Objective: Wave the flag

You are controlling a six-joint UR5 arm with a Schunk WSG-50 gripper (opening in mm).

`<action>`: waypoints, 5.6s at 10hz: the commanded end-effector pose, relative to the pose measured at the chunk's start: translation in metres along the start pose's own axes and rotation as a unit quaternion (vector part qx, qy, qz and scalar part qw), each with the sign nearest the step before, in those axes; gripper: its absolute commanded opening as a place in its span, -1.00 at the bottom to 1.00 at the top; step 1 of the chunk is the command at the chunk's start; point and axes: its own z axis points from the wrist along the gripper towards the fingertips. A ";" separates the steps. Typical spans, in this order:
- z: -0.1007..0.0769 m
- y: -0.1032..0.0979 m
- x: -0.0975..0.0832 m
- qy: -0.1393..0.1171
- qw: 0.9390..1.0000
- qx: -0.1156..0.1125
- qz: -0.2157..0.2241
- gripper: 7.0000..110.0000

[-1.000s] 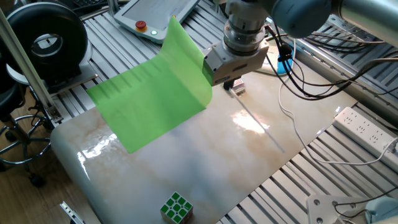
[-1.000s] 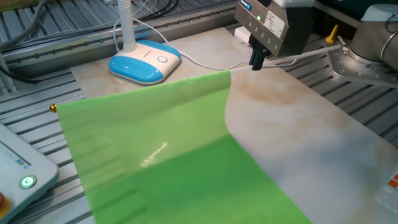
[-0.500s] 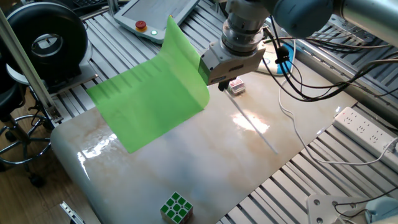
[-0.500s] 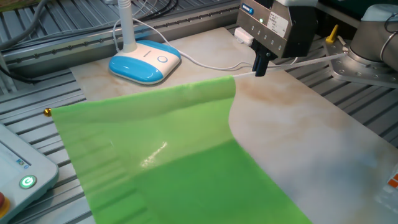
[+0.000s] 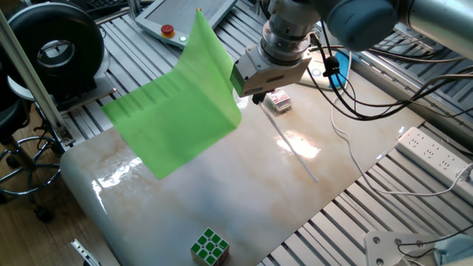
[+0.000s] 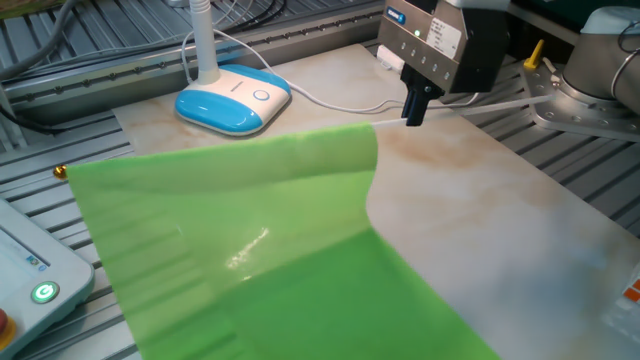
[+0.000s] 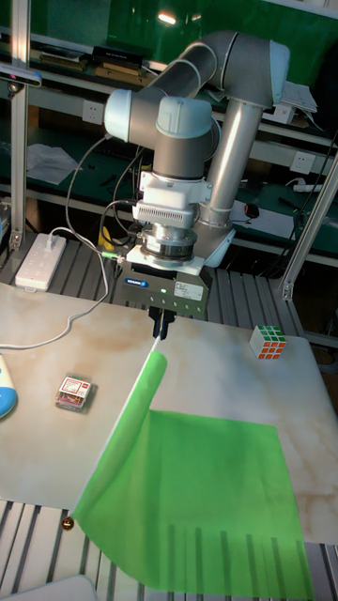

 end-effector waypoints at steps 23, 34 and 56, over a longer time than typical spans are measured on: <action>-0.006 -0.009 -0.001 0.000 1.000 0.016 -0.009 -1.00; -0.095 -0.018 0.004 0.039 0.998 0.045 -0.029 -1.00; -0.157 0.011 -0.025 0.020 0.999 0.023 -0.037 -1.00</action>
